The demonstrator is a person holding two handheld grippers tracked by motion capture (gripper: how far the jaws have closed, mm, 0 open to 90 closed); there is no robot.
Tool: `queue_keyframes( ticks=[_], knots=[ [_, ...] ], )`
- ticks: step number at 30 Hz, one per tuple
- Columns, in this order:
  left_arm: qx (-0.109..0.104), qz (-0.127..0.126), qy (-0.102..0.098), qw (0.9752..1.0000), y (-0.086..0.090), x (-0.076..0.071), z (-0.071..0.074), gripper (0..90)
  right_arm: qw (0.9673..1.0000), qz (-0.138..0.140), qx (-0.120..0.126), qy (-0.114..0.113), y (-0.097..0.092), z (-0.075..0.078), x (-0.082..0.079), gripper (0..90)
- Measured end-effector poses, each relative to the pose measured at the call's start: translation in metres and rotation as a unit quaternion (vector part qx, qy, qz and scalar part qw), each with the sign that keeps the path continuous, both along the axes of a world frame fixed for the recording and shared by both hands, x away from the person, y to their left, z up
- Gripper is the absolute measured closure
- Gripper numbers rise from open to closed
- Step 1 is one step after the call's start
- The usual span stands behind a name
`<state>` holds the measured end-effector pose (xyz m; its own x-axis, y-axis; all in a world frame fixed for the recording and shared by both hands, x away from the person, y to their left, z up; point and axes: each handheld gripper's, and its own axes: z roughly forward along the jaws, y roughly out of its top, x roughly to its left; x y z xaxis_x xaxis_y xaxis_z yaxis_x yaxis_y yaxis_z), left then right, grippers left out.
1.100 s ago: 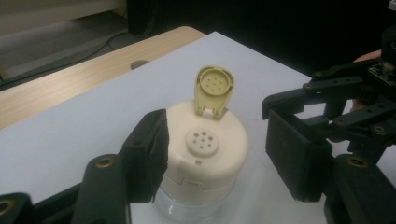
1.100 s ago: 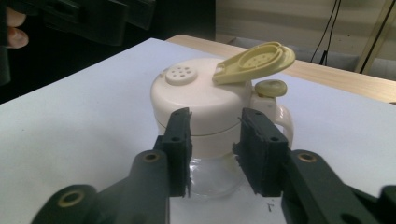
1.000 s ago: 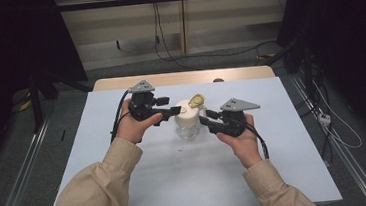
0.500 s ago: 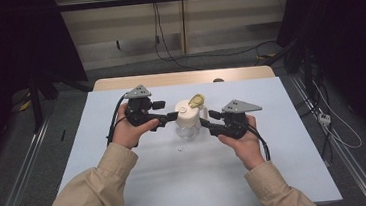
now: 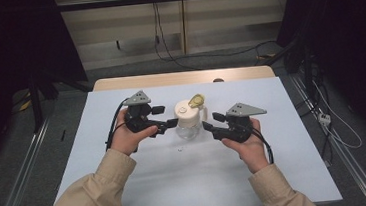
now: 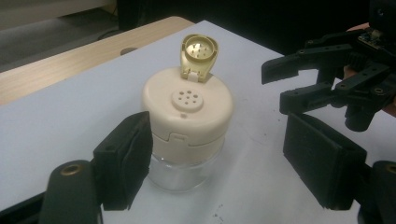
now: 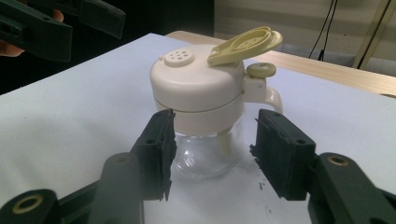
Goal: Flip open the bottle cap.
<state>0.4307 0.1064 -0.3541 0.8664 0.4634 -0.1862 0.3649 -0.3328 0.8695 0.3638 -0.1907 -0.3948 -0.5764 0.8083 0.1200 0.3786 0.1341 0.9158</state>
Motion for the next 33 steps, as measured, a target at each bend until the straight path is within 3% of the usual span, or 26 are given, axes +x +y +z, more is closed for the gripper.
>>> queue_keyframes(
  ticks=[22,33],
  knots=[
    [-0.002,0.006,-0.002,1.0000,0.026,-0.017,-0.016,19.1,0.9998,-0.010,-0.011,0.016,-0.013,-0.007,-0.014,23.2],
    [0.002,0.013,-0.001,0.9999,0.040,-0.024,-0.026,18.3,0.9995,-0.007,-0.028,0.016,-0.018,-0.012,-0.023,18.0]
  ],
)
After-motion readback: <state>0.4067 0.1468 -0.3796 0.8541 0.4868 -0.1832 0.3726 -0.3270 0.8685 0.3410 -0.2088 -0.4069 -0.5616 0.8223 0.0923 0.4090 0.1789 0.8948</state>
